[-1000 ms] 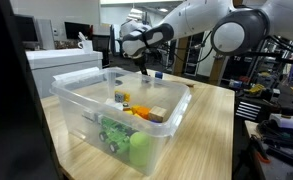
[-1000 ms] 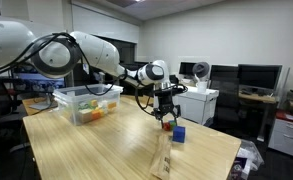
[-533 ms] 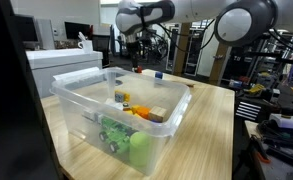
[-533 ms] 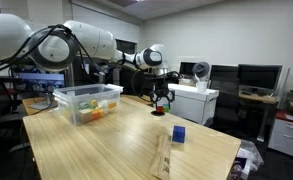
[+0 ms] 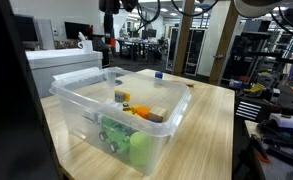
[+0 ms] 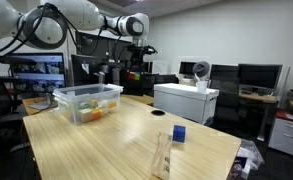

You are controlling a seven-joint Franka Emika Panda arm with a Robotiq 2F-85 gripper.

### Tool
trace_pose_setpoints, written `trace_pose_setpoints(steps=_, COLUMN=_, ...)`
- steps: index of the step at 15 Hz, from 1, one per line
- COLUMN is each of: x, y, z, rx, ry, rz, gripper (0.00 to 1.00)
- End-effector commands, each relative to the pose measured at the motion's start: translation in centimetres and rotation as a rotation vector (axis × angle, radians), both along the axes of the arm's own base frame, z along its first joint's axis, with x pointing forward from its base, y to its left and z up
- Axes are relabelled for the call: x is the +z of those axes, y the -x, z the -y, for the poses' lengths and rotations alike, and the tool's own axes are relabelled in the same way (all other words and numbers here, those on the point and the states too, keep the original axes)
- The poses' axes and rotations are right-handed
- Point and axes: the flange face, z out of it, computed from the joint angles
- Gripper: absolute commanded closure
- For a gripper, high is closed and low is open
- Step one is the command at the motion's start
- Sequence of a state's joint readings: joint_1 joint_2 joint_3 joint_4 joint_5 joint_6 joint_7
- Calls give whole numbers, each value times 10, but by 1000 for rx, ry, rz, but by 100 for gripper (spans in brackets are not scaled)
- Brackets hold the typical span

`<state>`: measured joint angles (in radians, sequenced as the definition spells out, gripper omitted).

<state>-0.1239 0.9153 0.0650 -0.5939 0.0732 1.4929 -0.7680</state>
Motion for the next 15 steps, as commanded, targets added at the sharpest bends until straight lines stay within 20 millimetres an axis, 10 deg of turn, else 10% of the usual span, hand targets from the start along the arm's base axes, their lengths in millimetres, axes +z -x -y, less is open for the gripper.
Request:
trace_pose_setpoints(steps=1, x=28, y=31, z=-46, rx=142, ry=-76, rz=-122, gripper=55)
trace_pose_setpoints(steps=7, x=44, y=100, z=-134, rx=285, ry=-82, rz=-453, gripper=55)
trace_pose_setpoints(steps=8, x=42, y=107, z=-141, rx=301, ry=-68, rz=-476, gripper=7)
trace_pose_setpoints(steps=15, x=21, y=137, z=-151, rx=305, ry=-54, rz=-481, gripper=0)
